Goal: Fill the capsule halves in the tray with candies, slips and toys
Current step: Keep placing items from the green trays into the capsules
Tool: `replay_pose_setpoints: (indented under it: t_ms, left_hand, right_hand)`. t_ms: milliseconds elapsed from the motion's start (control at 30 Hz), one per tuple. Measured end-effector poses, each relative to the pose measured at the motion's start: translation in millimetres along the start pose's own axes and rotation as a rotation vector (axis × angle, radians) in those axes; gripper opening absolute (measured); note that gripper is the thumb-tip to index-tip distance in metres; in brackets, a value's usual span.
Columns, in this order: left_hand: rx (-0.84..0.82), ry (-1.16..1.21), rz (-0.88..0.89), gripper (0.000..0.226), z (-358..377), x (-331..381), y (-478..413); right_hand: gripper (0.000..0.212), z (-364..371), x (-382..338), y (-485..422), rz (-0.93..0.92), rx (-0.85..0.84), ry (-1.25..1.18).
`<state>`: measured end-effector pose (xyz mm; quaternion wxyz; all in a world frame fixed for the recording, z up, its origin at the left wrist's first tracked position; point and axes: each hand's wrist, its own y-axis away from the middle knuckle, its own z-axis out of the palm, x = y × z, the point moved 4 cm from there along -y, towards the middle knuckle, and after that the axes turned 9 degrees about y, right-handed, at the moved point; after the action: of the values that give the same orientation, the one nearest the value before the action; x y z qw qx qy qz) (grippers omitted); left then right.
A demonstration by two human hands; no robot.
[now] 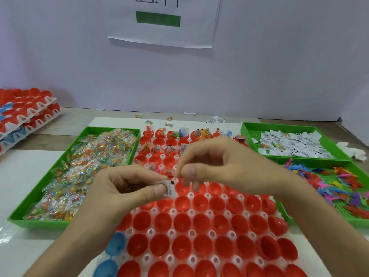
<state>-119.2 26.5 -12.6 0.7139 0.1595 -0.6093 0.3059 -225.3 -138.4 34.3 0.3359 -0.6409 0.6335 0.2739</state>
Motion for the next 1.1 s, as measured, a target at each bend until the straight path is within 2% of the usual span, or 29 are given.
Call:
replay_pose_setpoints:
  t_ms: [100, 167, 267, 333, 400, 500, 867, 1100]
  left_hand:
    - [0.054, -0.017, -0.01, 0.063, -5.2, -1.3, -1.2]
    - [0.075, -0.017, -0.006, 0.065, -7.3, -1.0, -1.8]
    - [0.103, -0.011, 0.01, 0.065, -8.2, -0.1, -2.4]
    - [0.13, -0.013, 0.022, 0.065, -9.7, 0.2, -2.9]
    - [0.159, -0.012, 0.026, 0.066, -12.8, -1.3, -3.4]
    - [0.172, -0.025, 0.025, 0.066, -15.5, -3.4, -3.9]
    - [0.211, 0.024, 0.057, 0.066, -20.5, -0.4, -7.6]
    - [0.27, 0.041, 0.09, 0.068, -26.8, 1.5, -7.7]
  right_hand:
    - [0.019, -50.5, 14.9, 12.3, 0.117, 0.174, 0.262]
    - [0.018, -85.2, 38.3, 27.0, 0.29, 0.209, 0.491]
    - [0.01, -118.4, 84.0, 53.5, 0.589, 0.064, 0.684]
    - [0.005, -125.7, 108.0, 68.5, 0.735, -0.061, 0.645]
    - [0.012, -127.3, 122.4, 76.0, 0.821, -0.128, 0.578]
    - [0.018, -124.0, 133.9, 75.2, 0.864, -0.148, 0.549]
    - [0.019, -121.2, 139.1, 69.1, 0.902, -0.081, 0.565]
    - [0.023, -119.4, 125.5, 63.7, 0.847, -0.056, 0.53]
